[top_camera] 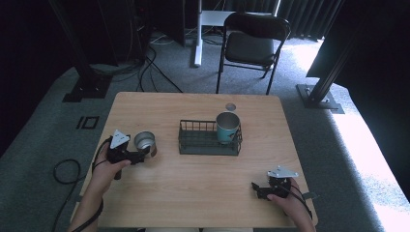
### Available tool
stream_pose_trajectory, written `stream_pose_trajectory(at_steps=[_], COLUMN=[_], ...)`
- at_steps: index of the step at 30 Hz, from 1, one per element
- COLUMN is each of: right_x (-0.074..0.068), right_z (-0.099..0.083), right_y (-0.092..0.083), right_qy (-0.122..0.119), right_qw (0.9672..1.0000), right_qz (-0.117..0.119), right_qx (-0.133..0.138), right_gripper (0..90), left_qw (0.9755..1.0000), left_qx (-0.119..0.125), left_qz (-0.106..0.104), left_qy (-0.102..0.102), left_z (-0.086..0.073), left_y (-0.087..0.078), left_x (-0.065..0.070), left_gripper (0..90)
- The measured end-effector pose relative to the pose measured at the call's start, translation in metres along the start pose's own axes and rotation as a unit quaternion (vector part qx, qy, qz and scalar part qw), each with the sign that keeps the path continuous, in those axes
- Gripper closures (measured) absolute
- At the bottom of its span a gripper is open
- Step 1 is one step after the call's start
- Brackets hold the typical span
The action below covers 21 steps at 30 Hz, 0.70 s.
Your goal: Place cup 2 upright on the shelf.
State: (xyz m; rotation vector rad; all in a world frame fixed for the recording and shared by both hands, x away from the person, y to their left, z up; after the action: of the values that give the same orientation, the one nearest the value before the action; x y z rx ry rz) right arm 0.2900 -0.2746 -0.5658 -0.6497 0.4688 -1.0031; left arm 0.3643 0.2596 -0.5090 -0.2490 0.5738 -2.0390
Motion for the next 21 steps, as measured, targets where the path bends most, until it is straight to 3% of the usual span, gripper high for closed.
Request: stream_pose_trajectory(at_steps=[21], right_x=[0.0], right_z=[0.0], right_y=[0.0], right_qy=[0.0], right_qw=[1.0], right_qz=[0.0], right_qx=[0.0], right_gripper=[11.4], left_qw=[0.9999], left_qx=[-0.014], left_qz=[-0.001], left_qy=[0.009], left_z=[0.005], left_y=[0.025], left_x=[0.005], left_gripper=[3.6])
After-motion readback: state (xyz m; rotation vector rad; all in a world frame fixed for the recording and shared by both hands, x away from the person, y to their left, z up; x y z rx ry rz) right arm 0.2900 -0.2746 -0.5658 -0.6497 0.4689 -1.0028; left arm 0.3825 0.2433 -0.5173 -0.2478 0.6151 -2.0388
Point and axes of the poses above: each handheld gripper's, and its own axes: y roughly forward along the jaws, z roughly out of its top, x roughly to its right, the point moved 1 cm from there along y, roughly forward along the jaws, and after that the axes turned 5 degrees about y, right-handed, at the moved point
